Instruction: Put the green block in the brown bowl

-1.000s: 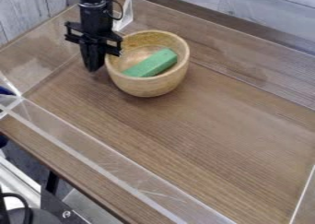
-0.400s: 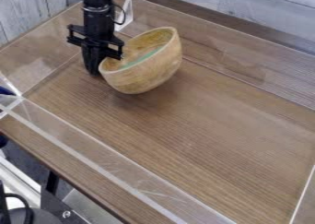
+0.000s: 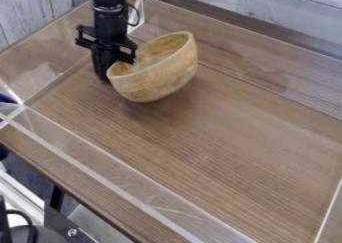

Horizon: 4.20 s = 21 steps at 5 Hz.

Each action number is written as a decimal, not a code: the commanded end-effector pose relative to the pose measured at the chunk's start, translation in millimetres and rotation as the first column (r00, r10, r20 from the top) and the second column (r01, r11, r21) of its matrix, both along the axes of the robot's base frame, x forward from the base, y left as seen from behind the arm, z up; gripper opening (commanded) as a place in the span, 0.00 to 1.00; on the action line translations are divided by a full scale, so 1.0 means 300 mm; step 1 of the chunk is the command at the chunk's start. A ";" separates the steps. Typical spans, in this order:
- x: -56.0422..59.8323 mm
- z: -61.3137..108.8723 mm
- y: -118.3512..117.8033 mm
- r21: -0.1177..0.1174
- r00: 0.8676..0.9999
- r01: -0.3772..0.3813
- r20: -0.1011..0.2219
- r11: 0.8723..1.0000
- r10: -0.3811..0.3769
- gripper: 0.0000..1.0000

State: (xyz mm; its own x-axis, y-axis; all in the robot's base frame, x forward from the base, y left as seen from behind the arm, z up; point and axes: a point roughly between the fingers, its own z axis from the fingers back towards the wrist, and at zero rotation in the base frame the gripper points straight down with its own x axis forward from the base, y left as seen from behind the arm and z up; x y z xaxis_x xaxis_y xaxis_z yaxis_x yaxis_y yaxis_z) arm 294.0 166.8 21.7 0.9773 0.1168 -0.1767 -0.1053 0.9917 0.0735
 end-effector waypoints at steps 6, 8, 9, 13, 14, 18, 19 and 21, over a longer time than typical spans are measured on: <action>0.066 -0.003 -0.044 0.009 0.999 0.046 -0.016 0.999 -0.046 0.00; 0.082 -0.004 -0.054 0.008 0.998 0.060 -0.027 0.998 -0.059 0.00; 0.086 -0.003 -0.059 0.007 0.997 0.065 -0.032 0.998 -0.065 0.00; 0.105 -0.004 -0.081 -0.003 0.994 0.091 -0.052 0.996 -0.091 0.00; 0.109 -0.002 -0.086 -0.005 0.994 0.097 -0.058 0.995 -0.097 0.00; 0.115 -0.004 -0.081 -0.015 0.991 0.102 -0.080 0.995 -0.103 0.00; 0.115 -0.003 -0.075 -0.019 0.991 0.100 -0.085 0.995 -0.101 0.00; 0.114 -0.003 -0.066 -0.027 0.991 0.096 -0.092 0.995 -0.098 0.00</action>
